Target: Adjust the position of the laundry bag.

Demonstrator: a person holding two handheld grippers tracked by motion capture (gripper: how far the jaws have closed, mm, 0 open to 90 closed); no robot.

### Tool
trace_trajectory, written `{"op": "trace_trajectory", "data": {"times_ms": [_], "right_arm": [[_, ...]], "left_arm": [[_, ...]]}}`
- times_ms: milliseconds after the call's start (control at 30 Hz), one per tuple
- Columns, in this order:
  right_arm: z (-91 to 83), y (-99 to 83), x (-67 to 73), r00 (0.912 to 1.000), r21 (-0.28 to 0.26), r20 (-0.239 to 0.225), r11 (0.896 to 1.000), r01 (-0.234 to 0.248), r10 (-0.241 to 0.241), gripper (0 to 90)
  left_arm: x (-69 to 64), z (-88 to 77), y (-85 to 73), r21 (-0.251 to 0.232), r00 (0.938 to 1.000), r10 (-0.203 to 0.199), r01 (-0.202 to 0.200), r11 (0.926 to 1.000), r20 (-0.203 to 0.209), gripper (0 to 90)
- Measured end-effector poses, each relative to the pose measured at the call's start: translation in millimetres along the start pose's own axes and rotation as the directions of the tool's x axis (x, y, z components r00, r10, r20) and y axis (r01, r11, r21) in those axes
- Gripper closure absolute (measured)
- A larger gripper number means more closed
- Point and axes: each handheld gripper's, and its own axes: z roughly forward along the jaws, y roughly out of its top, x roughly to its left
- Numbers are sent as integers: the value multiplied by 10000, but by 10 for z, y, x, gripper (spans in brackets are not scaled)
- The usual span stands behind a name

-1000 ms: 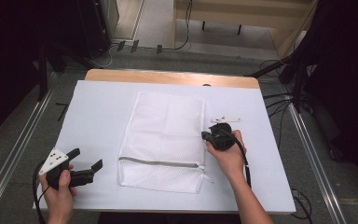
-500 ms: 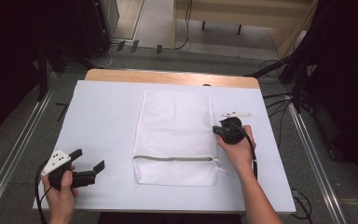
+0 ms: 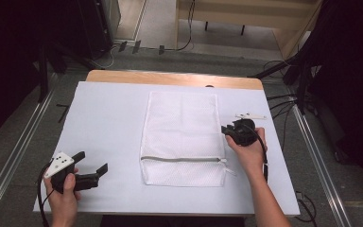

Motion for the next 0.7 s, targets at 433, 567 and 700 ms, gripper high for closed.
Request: {"op": "trace_trajectory", "data": {"times_ms": [433, 567, 700], "right_arm": [[-487, -365, -14, 9985, -420, -550, 9991, 39, -62, 577], [-625, -543, 24, 9979, -258, -641, 9997, 56, -72, 541], [-750, -733, 75, 9969, -227, -784, 9997, 43, -61, 506]], "left_arm": [[-43, 13, 2, 34, 9999, 88, -88, 10000, 48, 0], [-64, 32, 2, 82, 9998, 170, -171, 9998, 115, 0], [-82, 49, 3, 148, 9996, 221, -224, 9996, 150, 0]]}}
